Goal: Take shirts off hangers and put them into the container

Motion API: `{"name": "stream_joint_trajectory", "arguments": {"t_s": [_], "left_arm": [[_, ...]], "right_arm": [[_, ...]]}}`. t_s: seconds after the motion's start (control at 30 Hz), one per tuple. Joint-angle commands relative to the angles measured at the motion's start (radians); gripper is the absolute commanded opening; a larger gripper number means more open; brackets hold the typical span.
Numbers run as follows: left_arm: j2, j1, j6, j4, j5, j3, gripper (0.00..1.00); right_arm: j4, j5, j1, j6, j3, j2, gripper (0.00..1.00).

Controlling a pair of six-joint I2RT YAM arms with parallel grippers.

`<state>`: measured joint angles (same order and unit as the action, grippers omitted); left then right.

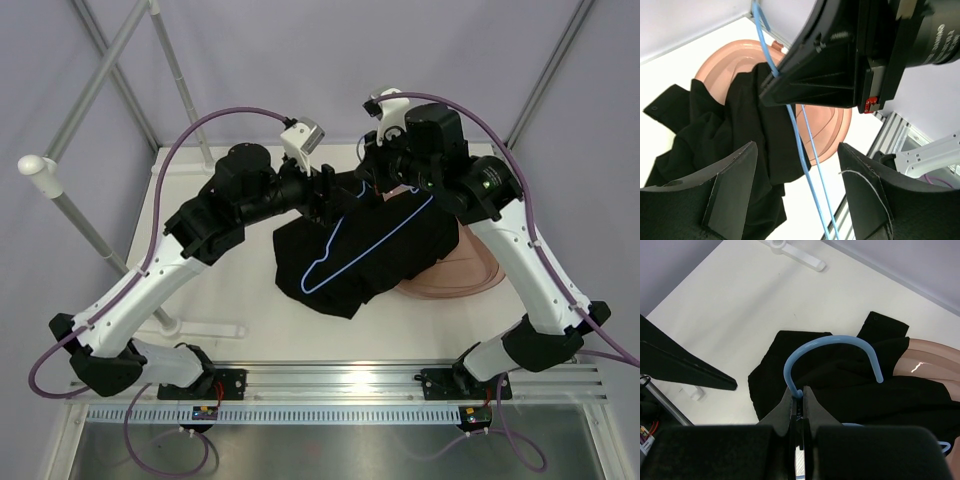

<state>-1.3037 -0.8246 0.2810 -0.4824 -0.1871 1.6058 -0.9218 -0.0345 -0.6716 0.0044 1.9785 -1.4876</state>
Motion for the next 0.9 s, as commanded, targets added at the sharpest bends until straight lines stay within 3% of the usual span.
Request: {"name": "stream_joint_trajectory", "arguments": {"t_s": [0.0,0.17,0.27,0.3,0.43,0.5,0.53,0.63,0.73,0.77,0.87], "left_arm": [[-0.011,-0.011,0.004,0.018,-0.041,0.008,0.69],[-0.028,-0.018,0.001,0.007,-0.041,0.014,0.64],[-0.034,-0.019,-0.002,0.004,-0.043,0.020,0.47],[-0.040,-0.019,-0.002,0.001,-0.045,0.023,0.32],[-0.051,-0.019,0.003,-0.007,-0.041,0.039,0.00],[-0.051,-0.019,0.006,-0.015,-0.011,0.046,0.00],[-0.043,-0.019,0.009,-0.013,0.007,0.046,0.00],[-0.025,-0.022,0.038,-0.010,0.135,0.049,0.00],[0.003,-0.039,0.060,-0.015,0.305,0.068,0.00],[0.004,-0.042,0.069,-0.027,0.348,0.077,0.00],[0.000,-0.045,0.083,-0.042,0.438,0.109,0.00]], "right_arm": [[0.006,0.015,-0.016,-0.029,0.066,-0.017,0.00],[-0.029,0.022,-0.026,-0.034,0.140,-0.046,0.00],[-0.043,0.022,-0.036,-0.040,0.164,-0.053,0.00],[-0.043,0.024,-0.037,-0.040,0.167,-0.053,0.00],[-0.057,0.021,-0.046,-0.038,0.192,-0.057,0.00],[-0.064,0.030,-0.049,-0.038,0.206,-0.060,0.00],[-0.074,0.034,-0.057,-0.035,0.212,-0.060,0.05],[-0.060,0.145,-0.069,-0.011,0.203,-0.024,0.39],[-0.037,0.202,-0.089,0.020,0.131,0.055,0.59],[-0.032,0.214,-0.101,0.028,0.088,0.078,0.70],[-0.028,0.275,-0.117,0.065,0.001,0.154,0.83]]}}
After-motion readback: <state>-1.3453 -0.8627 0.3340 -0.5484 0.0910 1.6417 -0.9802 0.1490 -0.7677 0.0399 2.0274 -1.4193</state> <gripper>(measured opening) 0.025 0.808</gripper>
